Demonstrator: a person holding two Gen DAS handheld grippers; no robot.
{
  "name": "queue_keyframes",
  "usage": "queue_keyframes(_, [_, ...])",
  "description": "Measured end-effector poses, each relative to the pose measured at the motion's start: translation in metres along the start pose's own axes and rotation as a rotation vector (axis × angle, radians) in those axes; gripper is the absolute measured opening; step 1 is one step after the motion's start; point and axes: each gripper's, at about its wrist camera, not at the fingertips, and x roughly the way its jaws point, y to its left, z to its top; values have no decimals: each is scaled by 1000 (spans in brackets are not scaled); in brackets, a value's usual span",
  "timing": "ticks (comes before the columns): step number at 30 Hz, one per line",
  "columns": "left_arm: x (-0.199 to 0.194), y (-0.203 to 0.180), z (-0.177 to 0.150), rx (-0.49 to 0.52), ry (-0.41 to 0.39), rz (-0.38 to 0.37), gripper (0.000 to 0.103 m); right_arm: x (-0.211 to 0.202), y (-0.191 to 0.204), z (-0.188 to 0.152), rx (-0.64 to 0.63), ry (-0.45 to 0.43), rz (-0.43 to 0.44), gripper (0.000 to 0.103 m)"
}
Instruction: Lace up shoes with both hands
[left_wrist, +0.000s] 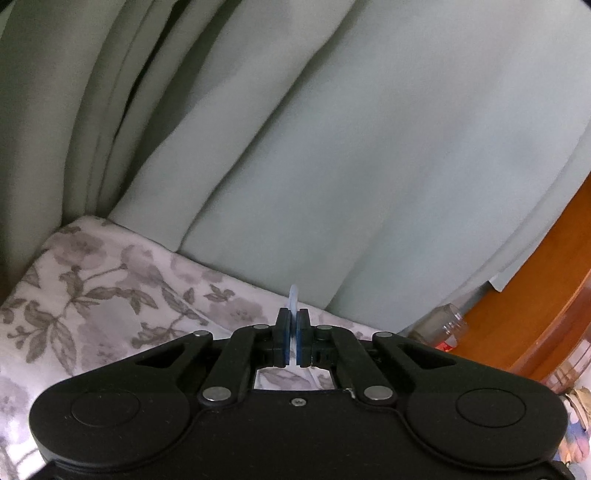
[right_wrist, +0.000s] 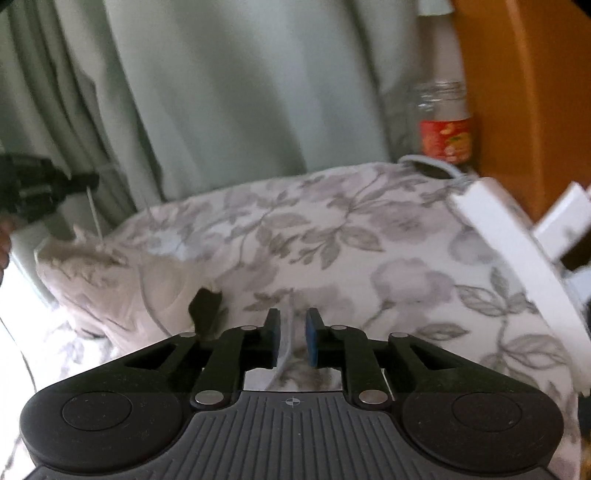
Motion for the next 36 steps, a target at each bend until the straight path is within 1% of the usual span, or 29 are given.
queue_keyframes(7, [4, 5, 1, -5, 2, 15, 0, 11, 5, -1, -33, 28, -20, 13])
queue_keyframes(9, [3, 6, 2, -9, -9, 18, 0, 13, 5, -1, -35, 31, -23, 13])
queue_keyframes(14, [3, 6, 5, 0, -7, 18, 0, 16, 3, -1, -29, 35, -27, 17])
queue_keyframes(18, [3, 7, 5, -15, -12, 20, 0, 17, 5, -2, -45, 36, -20, 20])
queue_keyframes(21, [3, 7, 4, -10, -10, 21, 0, 16, 6, -3, -33, 31, -26, 19])
queue_keyframes(23, [1, 8, 4, -20, -8, 15, 0, 14, 4, -3, -11, 28, -26, 7])
queue_keyframes(24, [0, 8, 3, -25, -8, 10, 0, 13, 3, -3, 0, 24, -23, 4])
queue_keyframes(25, [-1, 9, 3, -30, -6, 5, 0, 11, 2, -3, 14, 20, -17, 3])
queue_keyframes(27, [-3, 10, 1, -37, 0, -4, 1, 5, 0, -4, 40, 4, -9, 2])
queue_keyframes(29, [-6, 10, -1, -40, 4, -12, 8, -5, -3, -3, 61, -31, -11, 2])
queue_keyframes(31, [-11, 10, -4, -46, 7, -20, 25, -21, -8, 0, 85, -81, -21, 2])
queue_keyframes(35, [-22, 11, -10, -58, 3, -34, 35, -63, -21, 8, 122, -206, -79, 2])
queue_keyframes(36, [-25, 11, -12, -59, 3, -37, 39, -76, -24, 10, 125, -242, -98, 2])
